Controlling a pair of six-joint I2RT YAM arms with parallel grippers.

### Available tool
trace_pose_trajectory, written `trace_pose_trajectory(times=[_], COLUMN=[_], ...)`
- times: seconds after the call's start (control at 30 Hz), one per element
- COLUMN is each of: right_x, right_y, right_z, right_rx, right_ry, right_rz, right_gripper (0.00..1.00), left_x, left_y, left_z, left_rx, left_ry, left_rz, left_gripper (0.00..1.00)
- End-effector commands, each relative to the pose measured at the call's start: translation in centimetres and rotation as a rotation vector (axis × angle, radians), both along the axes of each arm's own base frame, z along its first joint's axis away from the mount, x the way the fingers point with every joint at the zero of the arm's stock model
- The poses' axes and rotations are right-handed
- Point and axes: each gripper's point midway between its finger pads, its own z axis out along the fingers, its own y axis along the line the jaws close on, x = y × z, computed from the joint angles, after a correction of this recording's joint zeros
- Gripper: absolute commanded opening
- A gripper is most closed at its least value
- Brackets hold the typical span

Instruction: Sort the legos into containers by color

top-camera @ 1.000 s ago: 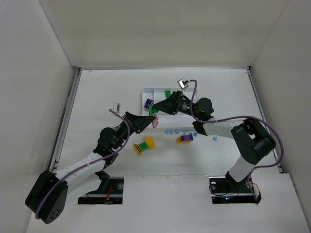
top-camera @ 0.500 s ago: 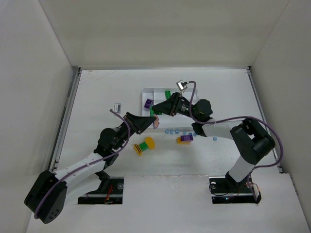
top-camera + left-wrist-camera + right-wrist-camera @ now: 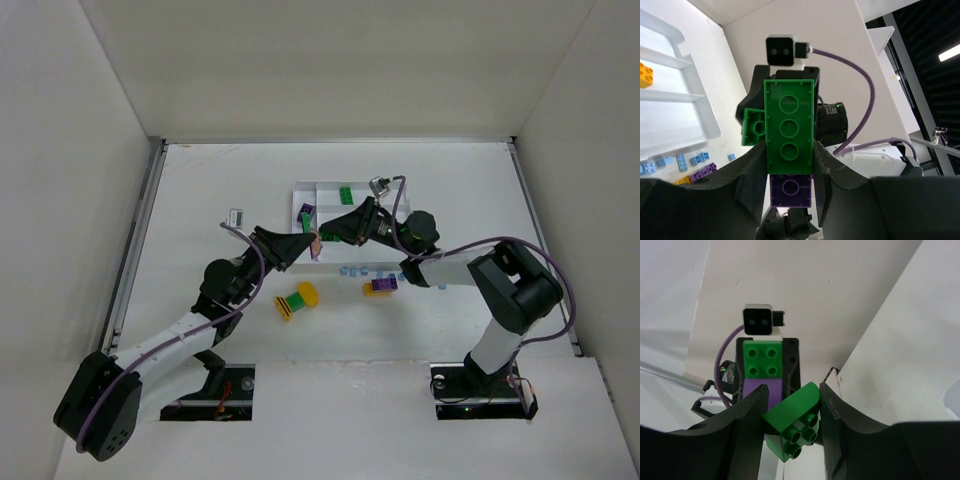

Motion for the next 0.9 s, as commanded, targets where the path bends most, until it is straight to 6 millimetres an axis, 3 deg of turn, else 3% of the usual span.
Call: trace_pose_trajectory(times=[0.0, 0.17, 0.3, 0.43, 0.57, 0.67, 0.87], right_x=[-0.8, 2.5, 8.2, 14.4, 19.5, 21.9, 24.7], right_y=[-1.2, -2.9, -4.9, -6.8, -9.3, -11.9, -12.6], right_z=[3.4, 3.1, 1.0, -3.0, -8.3, -10.3, -11.4], right_rx=[0.116, 0.098, 0.021, -0.135, -0.446, -0.719, -0.984], right_ry=[-0.162, -0.145, -0.07, 0.026, 0.126, 0.105, 0.066], right_rz=[0.005, -0.069, -0.194, -0.354, -0.54, -0.675, -0.76], right_gripper=[0.46, 0.45, 0.44, 0.43, 0.42, 0.43, 0.43], left_x=[0.3, 0.6, 0.9, 1.0, 1.2, 1.6, 1.6], left_y=[0.8, 1.2, 1.6, 1.6, 1.3, 1.2, 1.0], left_z=[4.6, 4.3, 3.2, 2.2, 1.0, 0.2, -0.2], left_rx=[-0.068, -0.061, -0.044, -0.024, 0.019, 0.069, 0.116], left_ry=[-0.134, -0.131, -0.113, -0.094, -0.079, -0.065, -0.083], left_rz=[0.028, 0.039, 0.051, 0.05, 0.047, 0.053, 0.059], left_gripper=[0.25, 0.25, 0.25, 0.25, 0.25, 0.25, 0.25])
